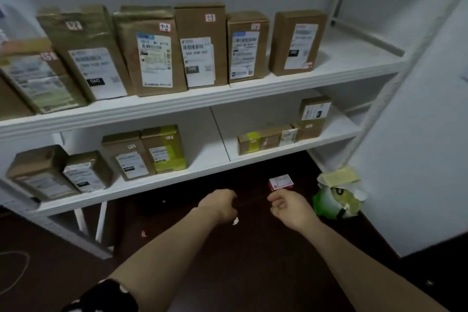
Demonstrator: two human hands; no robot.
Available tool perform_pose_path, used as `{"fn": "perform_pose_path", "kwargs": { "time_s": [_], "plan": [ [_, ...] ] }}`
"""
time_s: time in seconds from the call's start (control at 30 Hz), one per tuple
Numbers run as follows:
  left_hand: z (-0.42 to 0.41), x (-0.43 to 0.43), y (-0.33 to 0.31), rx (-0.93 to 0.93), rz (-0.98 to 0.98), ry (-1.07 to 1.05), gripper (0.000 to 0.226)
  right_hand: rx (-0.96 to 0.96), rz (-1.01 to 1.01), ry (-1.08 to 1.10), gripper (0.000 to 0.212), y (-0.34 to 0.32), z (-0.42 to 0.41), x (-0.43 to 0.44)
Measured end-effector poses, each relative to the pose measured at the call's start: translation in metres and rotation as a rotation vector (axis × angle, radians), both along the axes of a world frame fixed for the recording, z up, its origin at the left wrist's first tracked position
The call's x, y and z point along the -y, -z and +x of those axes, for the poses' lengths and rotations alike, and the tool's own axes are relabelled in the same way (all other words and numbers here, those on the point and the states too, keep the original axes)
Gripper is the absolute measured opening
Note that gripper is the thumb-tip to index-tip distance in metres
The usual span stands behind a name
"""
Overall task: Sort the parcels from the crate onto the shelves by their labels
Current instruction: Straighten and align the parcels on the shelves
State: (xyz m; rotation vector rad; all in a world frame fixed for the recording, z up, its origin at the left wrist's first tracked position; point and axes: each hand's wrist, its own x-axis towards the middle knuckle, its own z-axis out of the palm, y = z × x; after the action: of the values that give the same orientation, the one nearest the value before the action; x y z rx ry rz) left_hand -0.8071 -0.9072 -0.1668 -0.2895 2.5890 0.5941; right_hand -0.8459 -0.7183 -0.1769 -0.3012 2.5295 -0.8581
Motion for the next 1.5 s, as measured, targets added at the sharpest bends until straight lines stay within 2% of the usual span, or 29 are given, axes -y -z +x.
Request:
{"fn": "perform_pose_path", "kwargs": {
  "time_s": [0.2,0.3,0.47,0.57,0.73,0.87,0.93,1.03,1.13,1.23,1.37,1.5],
  "plan": [
    [-0.075,0.032,0.026,0.010,-0.012,-0.174,0.054,-0.023,0.054,-0.166,0.028,0.017,-0.127,0.034],
    [-0.101,0.050,0.038,-0.015,-0.009,-0.330,0.052,-0.031,0.012,-0.286,0.029,0.028,-0.177,0.067],
    [-0.100,0.100,0.065,-0.019,-0.077,-0.546,0.053,0.036,-0.076,-0.428,0.038,0.065,-0.200,0.138],
    [-0.092,0.140,0.092,-0.083,-0.082,-0.730,0.053,0.076,-0.114,-0.494,0.055,0.094,-0.206,0.188],
    [-0.085,0.209,0.148,-0.330,-0.104,-1.067,0.052,0.127,-0.275,-0.478,0.104,0.154,-0.214,0.272],
    [-0.085,0.243,0.197,-0.609,-0.081,-1.305,0.055,0.081,-0.358,-0.494,0.122,0.204,-0.214,0.305],
    [-0.088,0.257,0.216,-0.734,-0.105,-1.421,0.055,0.031,-0.397,-0.514,0.121,0.223,-0.215,0.316],
    [-0.092,0.269,0.240,-0.767,-0.182,-1.538,0.066,-0.037,-0.458,-0.561,0.108,0.245,-0.217,0.330],
    [-0.095,0.279,0.264,-0.807,-0.187,-1.515,0.076,-0.129,-0.544,-0.547,0.091,0.262,-0.218,0.342],
    [-0.097,0.287,0.278,-0.919,-0.109,-1.461,0.081,-0.227,-0.625,-0.549,0.081,0.274,-0.222,0.348],
    [-0.094,0.290,0.287,-0.943,-0.091,-1.435,0.087,-0.298,-0.630,-0.563,0.078,0.282,-0.223,0.348],
    [-0.087,0.298,0.285,-0.907,-0.083,-1.442,0.088,-0.261,-0.603,-0.574,0.077,0.276,-0.223,0.351]
  ]
}}
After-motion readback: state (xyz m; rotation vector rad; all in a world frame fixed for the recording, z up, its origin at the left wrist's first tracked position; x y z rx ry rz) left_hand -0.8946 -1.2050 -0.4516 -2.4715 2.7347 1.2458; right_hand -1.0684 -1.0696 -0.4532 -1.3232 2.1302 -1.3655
